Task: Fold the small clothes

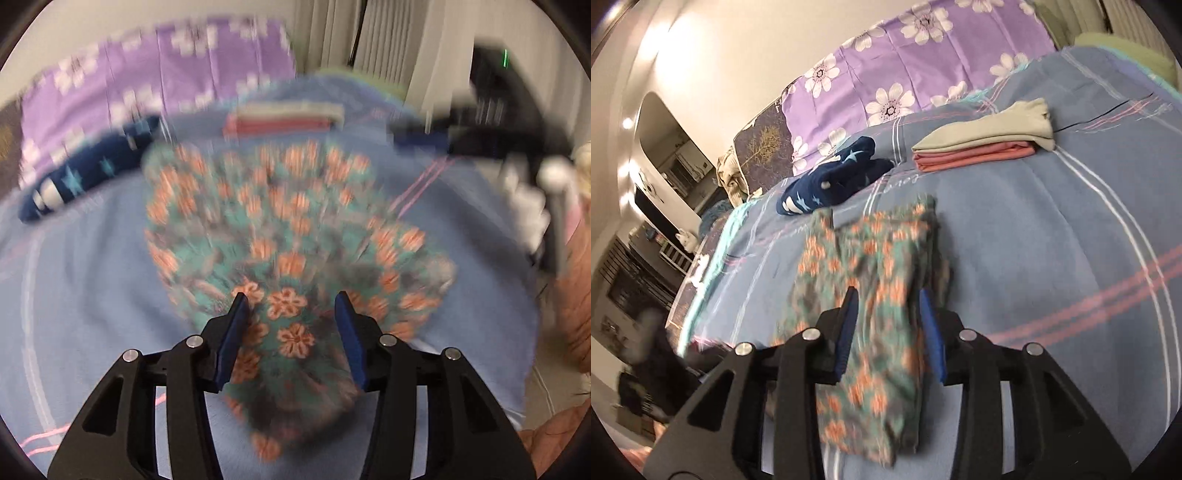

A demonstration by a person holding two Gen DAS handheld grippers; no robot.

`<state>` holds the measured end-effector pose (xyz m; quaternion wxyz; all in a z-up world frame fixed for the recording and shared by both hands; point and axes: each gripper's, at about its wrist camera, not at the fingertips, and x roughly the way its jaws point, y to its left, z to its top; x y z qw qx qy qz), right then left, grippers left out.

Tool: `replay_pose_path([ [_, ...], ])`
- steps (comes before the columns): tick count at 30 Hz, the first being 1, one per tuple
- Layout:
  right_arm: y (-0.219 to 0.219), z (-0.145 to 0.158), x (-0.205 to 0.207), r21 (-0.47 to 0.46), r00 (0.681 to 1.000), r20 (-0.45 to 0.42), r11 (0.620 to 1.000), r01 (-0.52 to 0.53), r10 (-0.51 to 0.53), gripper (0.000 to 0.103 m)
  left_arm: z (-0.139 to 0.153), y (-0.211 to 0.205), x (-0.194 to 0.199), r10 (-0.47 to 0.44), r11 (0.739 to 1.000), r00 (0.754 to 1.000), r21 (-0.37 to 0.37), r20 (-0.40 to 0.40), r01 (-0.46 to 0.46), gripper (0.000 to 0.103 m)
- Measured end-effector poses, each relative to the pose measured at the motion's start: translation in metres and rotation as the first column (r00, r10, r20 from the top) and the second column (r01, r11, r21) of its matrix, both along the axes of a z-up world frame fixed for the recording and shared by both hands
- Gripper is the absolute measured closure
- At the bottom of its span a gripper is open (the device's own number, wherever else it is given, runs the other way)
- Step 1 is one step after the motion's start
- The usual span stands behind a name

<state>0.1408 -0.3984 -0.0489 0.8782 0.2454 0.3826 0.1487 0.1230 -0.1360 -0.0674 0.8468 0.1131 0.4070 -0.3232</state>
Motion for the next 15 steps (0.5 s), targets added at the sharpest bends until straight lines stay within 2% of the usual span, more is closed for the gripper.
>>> replay_pose_path([
  [1, -0.002, -0.001, 0.010, 0.010, 1.000, -0.013, 1.000, -0.006, 0.006, 0.062, -0.011, -0.003, 0.003, -0.001, 1.000, 1.000, 0.007, -0.023, 0.001, 0.050],
  [2, -0.002, -0.003, 0.021, 0.017, 1.000, -0.030, 1.000, -0.008, 0.009, 0.061, -0.018, -0.004, 0.001, -0.004, 1.000, 1.000, -0.012, -0.007, 0.004, 0.048],
  [4, -0.004, -0.011, 0.050, 0.016, 0.997, -0.077, 1.000, -0.014, 0.015, 0.055, -0.021, -0.007, -0.005, -0.023, 0.999, 1.000, -0.028, 0.022, 0.024, 0.035],
  [8, -0.001, -0.031, 0.093, 0.007, 0.987, -0.159, 1.000, -0.010, 0.011, 0.054, -0.024, -0.015, -0.010, -0.040, 0.999, 0.999, -0.035, 0.024, 0.041, 0.024],
  [10, 0.001, -0.042, 0.112, 0.043, 0.981, -0.193, 0.999, -0.023, 0.031, 0.054, -0.027, -0.021, -0.010, -0.059, 0.998, 0.998, -0.030, 0.029, 0.060, 0.017],
  [14, 0.007, -0.053, 0.134, 0.100, 0.973, -0.217, 0.993, -0.054, 0.075, 0.054, -0.027, -0.023, -0.015, -0.081, 0.996, 0.996, -0.020, 0.043, 0.082, 0.009],
  [15, 0.010, -0.054, 0.137, 0.098, 0.973, -0.214, 0.993, -0.066, 0.086, 0.060, -0.028, -0.025, -0.016, -0.084, 0.996, 0.995, -0.012, 0.048, 0.085, 0.008],
])
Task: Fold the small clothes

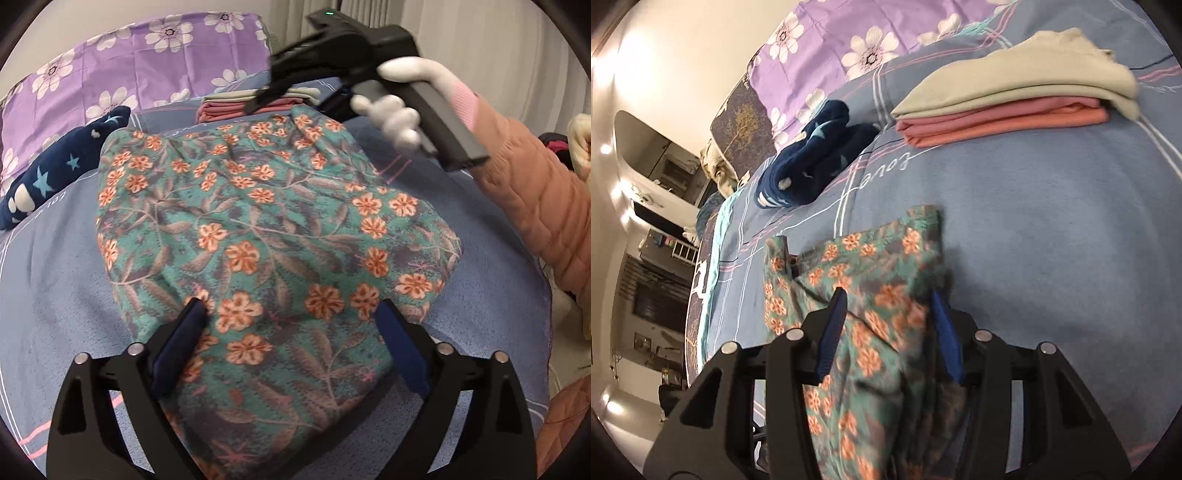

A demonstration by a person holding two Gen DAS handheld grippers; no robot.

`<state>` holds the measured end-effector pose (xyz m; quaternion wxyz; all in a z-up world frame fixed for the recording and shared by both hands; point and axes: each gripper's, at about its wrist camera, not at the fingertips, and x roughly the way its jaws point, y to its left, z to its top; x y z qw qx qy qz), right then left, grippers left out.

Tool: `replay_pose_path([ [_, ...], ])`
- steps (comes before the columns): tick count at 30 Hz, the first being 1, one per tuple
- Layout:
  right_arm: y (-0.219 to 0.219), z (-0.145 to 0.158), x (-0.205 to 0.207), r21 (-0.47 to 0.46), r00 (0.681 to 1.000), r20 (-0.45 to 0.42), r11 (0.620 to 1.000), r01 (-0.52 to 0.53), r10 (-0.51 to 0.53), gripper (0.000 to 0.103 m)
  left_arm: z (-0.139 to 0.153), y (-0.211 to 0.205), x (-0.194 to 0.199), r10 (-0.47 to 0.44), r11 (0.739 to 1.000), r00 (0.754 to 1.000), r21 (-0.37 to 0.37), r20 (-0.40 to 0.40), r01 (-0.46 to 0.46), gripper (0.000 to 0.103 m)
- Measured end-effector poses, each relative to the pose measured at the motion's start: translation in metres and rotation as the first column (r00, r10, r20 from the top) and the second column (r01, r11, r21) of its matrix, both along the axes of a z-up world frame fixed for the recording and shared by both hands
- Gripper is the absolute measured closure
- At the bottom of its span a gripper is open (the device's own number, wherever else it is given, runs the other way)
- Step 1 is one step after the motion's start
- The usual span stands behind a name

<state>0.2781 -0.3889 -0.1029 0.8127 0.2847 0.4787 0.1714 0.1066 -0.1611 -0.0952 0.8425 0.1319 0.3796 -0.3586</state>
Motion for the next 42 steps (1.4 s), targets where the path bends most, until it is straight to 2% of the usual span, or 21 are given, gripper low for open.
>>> replay_pose_path([
  [1, 0.004, 0.001, 0.002, -0.015, 1.000, 0.014, 1.000, -0.014, 0.015, 0.079, 0.000, 0.000, -0.001, 0.000, 1.000, 1.000, 0.006, 0.006, 0.000, 0.008],
  [2, 0.007, 0.004, 0.003, -0.032, 0.999, 0.030, 0.999, -0.022, 0.023, 0.092, 0.000, -0.001, -0.002, 0.001, 1.000, 1.000, 0.013, 0.014, -0.002, 0.008],
  [3, 0.010, 0.010, 0.002, -0.064, 0.997, 0.070, 0.998, -0.020, 0.025, 0.098, 0.001, -0.001, -0.004, 0.002, 1.000, 1.000, 0.015, 0.019, -0.003, 0.008],
  [7, 0.017, 0.051, -0.021, -0.102, 0.953, 0.302, 0.995, -0.006, 0.037, 0.099, 0.002, 0.000, -0.007, 0.004, 1.000, 1.000, 0.012, 0.023, -0.005, 0.008],
  [11, 0.021, 0.065, -0.029, -0.132, 0.918, 0.393, 0.991, 0.009, 0.044, 0.099, 0.002, -0.002, -0.008, 0.011, 1.000, 0.999, 0.021, 0.039, -0.012, 0.008],
  [15, 0.018, 0.027, -0.005, -0.249, 0.950, 0.312, 0.967, 0.059, 0.022, 0.099, 0.004, -0.006, -0.013, 0.032, 0.998, 0.996, 0.046, 0.078, -0.036, 0.008],
  [17, 0.016, 0.000, 0.010, -0.255, 0.972, 0.236, 0.966, 0.048, 0.014, 0.099, 0.006, -0.006, -0.019, 0.044, 0.997, 0.994, 0.058, 0.105, -0.050, 0.008],
  [19, 0.017, -0.010, 0.010, -0.269, 0.973, 0.229, 0.962, 0.042, 0.021, 0.100, 0.008, -0.005, -0.023, 0.053, 0.996, 0.992, 0.058, 0.116, -0.060, 0.008],
  [21, 0.015, -0.003, 0.003, -0.275, 0.966, 0.258, 0.960, 0.054, 0.020, 0.098, 0.013, -0.001, -0.024, 0.069, 0.996, 0.991, 0.042, 0.114, -0.074, 0.009],
  [23, 0.011, 0.007, -0.003, -0.271, 0.964, 0.266, 0.959, 0.087, -0.012, 0.089, 0.021, 0.008, -0.023, 0.087, 0.996, 0.992, -0.002, 0.094, -0.087, 0.017],
  [24, 0.007, 0.016, -0.010, -0.289, 0.959, 0.278, 0.948, 0.132, -0.049, 0.084, 0.026, 0.015, -0.021, 0.098, 0.995, 0.992, -0.034, 0.078, -0.096, 0.025],
  [25, 0.008, 0.024, -0.016, -0.310, 0.953, 0.294, 0.937, 0.161, -0.067, 0.083, 0.032, 0.023, -0.018, 0.112, 0.992, 0.992, -0.065, 0.063, -0.108, 0.030],
  [27, 0.010, 0.042, -0.034, -0.315, 0.938, 0.342, 0.932, 0.178, -0.063, 0.083, 0.040, 0.036, -0.012, 0.143, 0.985, 0.988, -0.108, 0.053, -0.137, 0.031],
  [29, 0.020, 0.055, -0.058, -0.260, 0.930, 0.366, 0.960, 0.106, -0.003, 0.083, 0.046, 0.051, -0.005, 0.198, 0.975, 0.978, -0.118, 0.067, -0.189, 0.032],
  [31, 0.042, 0.060, -0.083, -0.221, 0.922, 0.371, 0.975, -0.025, 0.108, 0.080, 0.048, 0.060, 0.004, 0.236, 0.969, 0.968, -0.101, 0.085, -0.227, 0.033],
  [33, 0.066, 0.051, -0.100, -0.245, 0.907, 0.358, 0.960, -0.138, 0.222, 0.071, 0.050, 0.069, 0.019, 0.255, 0.965, 0.962, -0.091, 0.096, -0.247, 0.033],
  [35, 0.085, 0.033, -0.103, -0.332, 0.911, 0.304, 0.927, -0.173, 0.279, 0.068, 0.051, 0.075, 0.038, 0.278, 0.959, 0.956, -0.076, 0.092, -0.272, 0.033],
  [37, 0.095, -0.002, -0.094, -0.421, 0.941, 0.196, 0.890, -0.174, 0.277, 0.069, 0.050, 0.079, 0.056, 0.297, 0.954, 0.952, -0.075, 0.069, -0.292, 0.033],
  [38, 0.093, -0.014, -0.092, -0.406, 0.946, 0.183, 0.897, -0.174, 0.266, 0.069, 0.050, 0.082, 0.065, 0.296, 0.953, 0.954, -0.088, 0.043, -0.291, 0.033],
  [39, 0.089, -0.015, -0.092, -0.377, 0.946, 0.202, 0.911, -0.164, 0.254, 0.069, 0.049, 0.084, 0.069, 0.292, 0.952, 0.956, -0.098, 0.024, -0.289, 0.033],
  [42, 0.080, -0.001, -0.085, -0.358, 0.959, 0.160, 0.919, -0.163, 0.232, 0.076, 0.041, 0.081, 0.089, 0.288, 0.952, 0.958, -0.103, -0.012, -0.288, 0.034],
])
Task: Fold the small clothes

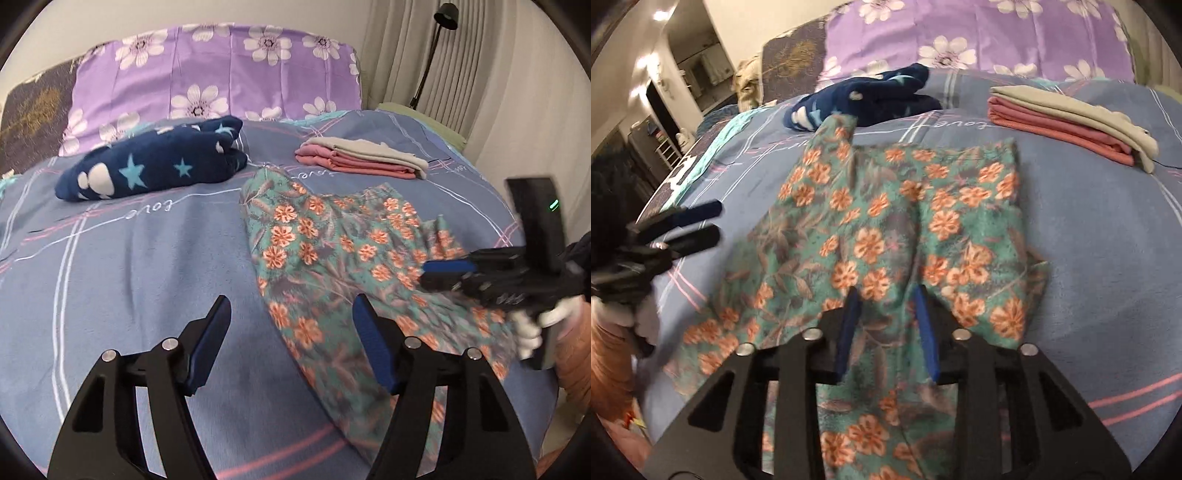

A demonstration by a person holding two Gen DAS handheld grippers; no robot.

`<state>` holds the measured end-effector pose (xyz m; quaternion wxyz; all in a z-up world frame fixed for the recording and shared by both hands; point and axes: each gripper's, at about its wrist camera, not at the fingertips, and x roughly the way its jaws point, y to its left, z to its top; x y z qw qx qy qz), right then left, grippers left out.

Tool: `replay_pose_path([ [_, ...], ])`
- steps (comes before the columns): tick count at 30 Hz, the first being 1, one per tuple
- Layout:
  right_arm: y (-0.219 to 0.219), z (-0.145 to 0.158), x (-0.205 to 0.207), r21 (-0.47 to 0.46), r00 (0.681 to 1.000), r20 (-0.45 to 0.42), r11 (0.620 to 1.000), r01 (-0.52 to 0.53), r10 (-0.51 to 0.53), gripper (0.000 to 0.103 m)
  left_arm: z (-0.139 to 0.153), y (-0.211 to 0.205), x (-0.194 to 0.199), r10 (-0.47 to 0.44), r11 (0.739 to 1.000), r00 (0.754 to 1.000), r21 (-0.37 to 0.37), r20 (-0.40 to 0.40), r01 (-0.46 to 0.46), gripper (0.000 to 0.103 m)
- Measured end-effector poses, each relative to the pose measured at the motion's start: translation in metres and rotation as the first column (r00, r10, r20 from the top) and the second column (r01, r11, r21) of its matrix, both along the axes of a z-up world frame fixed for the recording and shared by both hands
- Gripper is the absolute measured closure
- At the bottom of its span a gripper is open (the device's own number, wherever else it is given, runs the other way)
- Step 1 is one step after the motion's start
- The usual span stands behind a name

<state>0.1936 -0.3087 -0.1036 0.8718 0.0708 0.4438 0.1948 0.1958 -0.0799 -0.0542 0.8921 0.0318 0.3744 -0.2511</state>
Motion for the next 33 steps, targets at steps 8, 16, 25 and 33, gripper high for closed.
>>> replay_pose_path([
  [8, 0.005, 0.063, 0.075, 0.106, 1.000, 0.008, 0.994, -0.027, 0.027, 0.053, -0.039, -0.014, 0.000, -0.085, 0.994, 0.989, -0.073, -0.123, 0.076, 0.032],
  [16, 0.084, 0.027, 0.173, 0.050, 0.978, -0.176, 0.993, -0.107, 0.114, 0.029, -0.043, -0.018, -0.002, -0.114, 0.991, 0.986, -0.086, -0.125, 0.104, 0.027],
  [25, 0.133, 0.009, 0.182, -0.065, 0.987, -0.066, 0.986, -0.153, 0.149, 0.091, -0.045, -0.018, -0.003, -0.123, 0.989, 0.983, -0.096, -0.135, 0.111, 0.026],
  [33, 0.082, 0.043, 0.129, -0.061, 0.998, 0.069, 0.998, 0.018, -0.013, 0.061, -0.043, -0.027, -0.010, -0.120, 0.992, 0.986, -0.060, -0.118, 0.114, 0.025],
])
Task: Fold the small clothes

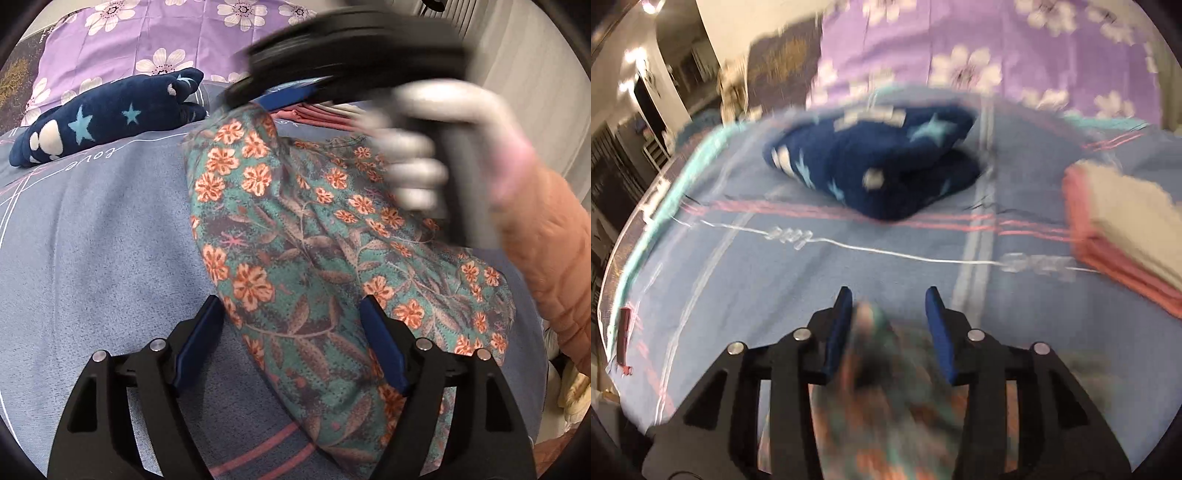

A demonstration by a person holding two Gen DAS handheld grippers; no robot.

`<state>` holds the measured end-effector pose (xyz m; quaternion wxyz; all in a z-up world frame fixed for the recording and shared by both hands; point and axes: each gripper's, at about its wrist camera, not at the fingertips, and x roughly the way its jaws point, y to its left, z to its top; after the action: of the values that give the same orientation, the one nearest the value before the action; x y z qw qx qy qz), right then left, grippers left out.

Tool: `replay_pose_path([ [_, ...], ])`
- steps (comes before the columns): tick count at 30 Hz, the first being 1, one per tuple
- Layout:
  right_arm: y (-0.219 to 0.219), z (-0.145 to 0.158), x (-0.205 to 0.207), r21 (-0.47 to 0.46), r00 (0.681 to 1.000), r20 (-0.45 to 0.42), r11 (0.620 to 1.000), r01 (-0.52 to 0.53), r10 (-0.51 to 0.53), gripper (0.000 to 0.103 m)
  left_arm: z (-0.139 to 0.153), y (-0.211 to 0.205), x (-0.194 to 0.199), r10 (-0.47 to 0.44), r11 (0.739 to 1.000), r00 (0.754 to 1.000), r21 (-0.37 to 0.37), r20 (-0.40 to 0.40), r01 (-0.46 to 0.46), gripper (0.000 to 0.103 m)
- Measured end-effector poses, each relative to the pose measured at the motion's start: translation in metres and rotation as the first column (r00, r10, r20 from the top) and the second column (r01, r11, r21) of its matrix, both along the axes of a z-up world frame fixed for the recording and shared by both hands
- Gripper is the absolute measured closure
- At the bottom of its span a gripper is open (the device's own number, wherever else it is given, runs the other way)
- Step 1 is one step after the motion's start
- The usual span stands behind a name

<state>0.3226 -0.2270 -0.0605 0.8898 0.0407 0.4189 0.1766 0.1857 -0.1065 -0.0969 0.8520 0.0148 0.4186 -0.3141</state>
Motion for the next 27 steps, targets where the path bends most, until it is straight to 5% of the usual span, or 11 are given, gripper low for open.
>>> replay_pose_path([
  [4, -0.045, 0.027, -0.079, 0.025, 0.997, 0.077, 1.000, 0.012, -0.014, 0.061, 0.000, -0.001, 0.000, 0.000, 1.000, 1.000, 0.000, 0.000, 0.000, 0.025],
  [7, -0.081, 0.003, -0.128, 0.049, 0.999, 0.018, 0.998, 0.046, -0.046, 0.061, 0.000, -0.001, 0.000, 0.001, 1.000, 1.000, 0.007, 0.002, -0.001, 0.025],
  [9, -0.093, -0.033, -0.137, -0.011, 0.990, -0.071, 0.993, 0.121, -0.122, 0.071, 0.000, -0.002, 0.000, 0.002, 1.000, 1.000, 0.016, 0.007, -0.002, 0.025],
  [11, -0.108, -0.063, -0.145, 0.065, 0.992, -0.019, 0.990, 0.127, -0.126, 0.072, 0.002, -0.005, -0.005, 0.007, 0.999, 1.000, 0.040, 0.020, -0.008, 0.024],
  [15, -0.104, -0.061, -0.145, 0.063, 0.990, 0.003, 0.988, 0.142, -0.142, 0.069, 0.009, -0.007, -0.017, 0.065, 0.993, 0.996, 0.096, 0.061, -0.071, 0.023],
  [18, -0.097, -0.051, -0.153, 0.004, 0.989, 0.046, 0.990, 0.142, -0.142, 0.069, 0.011, 0.007, -0.027, 0.097, 0.994, 0.995, 0.044, 0.025, -0.098, 0.024],
  [23, -0.107, -0.018, -0.204, 0.144, 0.991, 0.090, 0.986, 0.087, -0.101, 0.069, 0.019, 0.009, -0.075, 0.062, 0.998, 0.998, 0.029, 0.014, -0.062, 0.024],
  [25, -0.104, -0.021, -0.227, 0.144, 0.995, 0.087, 0.989, 0.045, -0.058, 0.063, 0.011, 0.002, -0.087, 0.046, 0.995, 0.999, 0.085, 0.020, -0.048, 0.023],
  [27, -0.095, -0.046, -0.236, 0.031, 0.997, 0.027, 0.997, 0.067, -0.068, 0.056, -0.003, -0.005, -0.095, 0.049, 0.985, 0.997, 0.160, 0.052, -0.057, 0.020],
])
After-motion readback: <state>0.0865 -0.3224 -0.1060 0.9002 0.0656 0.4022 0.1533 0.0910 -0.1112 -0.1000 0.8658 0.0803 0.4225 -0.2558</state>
